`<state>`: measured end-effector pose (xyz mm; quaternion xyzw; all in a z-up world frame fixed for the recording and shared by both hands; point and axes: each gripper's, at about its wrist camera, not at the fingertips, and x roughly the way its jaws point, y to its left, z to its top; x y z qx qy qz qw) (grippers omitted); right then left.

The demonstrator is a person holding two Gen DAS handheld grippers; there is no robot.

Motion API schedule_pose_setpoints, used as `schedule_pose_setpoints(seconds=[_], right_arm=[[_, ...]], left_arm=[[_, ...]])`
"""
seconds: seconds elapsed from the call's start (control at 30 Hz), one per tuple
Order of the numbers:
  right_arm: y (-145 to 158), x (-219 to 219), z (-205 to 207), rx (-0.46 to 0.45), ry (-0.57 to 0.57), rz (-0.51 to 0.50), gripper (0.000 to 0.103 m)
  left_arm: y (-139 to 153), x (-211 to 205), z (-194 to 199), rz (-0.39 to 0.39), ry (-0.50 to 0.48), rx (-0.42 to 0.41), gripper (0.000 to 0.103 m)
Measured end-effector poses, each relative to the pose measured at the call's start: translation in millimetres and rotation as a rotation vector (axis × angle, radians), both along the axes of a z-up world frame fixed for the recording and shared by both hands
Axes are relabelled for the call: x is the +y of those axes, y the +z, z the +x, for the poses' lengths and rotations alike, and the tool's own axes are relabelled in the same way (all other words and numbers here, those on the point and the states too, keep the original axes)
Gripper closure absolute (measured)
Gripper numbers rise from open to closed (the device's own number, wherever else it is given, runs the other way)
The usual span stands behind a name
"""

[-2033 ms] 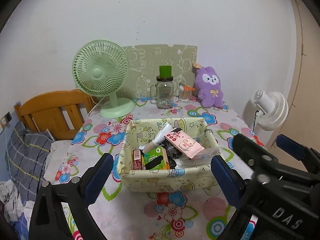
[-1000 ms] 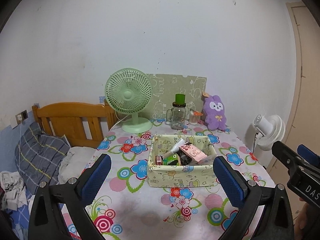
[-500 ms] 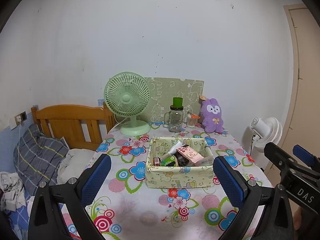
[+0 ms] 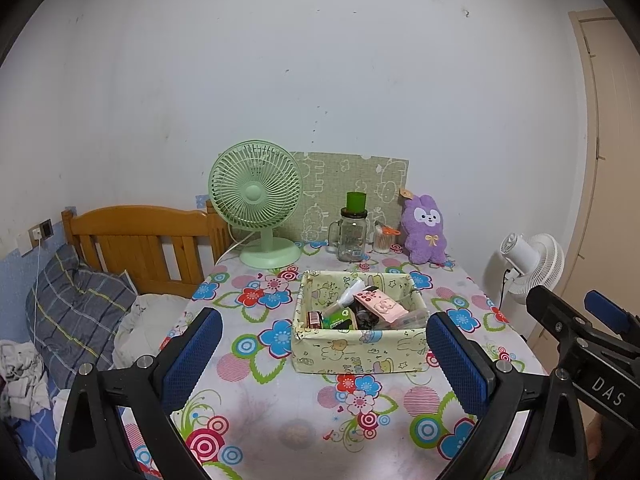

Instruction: Organize soft objects

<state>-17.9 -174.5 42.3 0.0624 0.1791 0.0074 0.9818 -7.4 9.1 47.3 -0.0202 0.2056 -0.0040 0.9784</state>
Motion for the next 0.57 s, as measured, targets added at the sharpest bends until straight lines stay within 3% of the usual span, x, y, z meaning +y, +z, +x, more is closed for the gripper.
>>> schedule_pose_setpoints(seconds=[0.57], right_arm=[[-0.5, 1.1, 0.0, 0.001, 0.001, 0.001, 0.004]], left_arm=[[-0.5, 0.4, 0.3, 0.0, 0.0, 0.001, 0.0]])
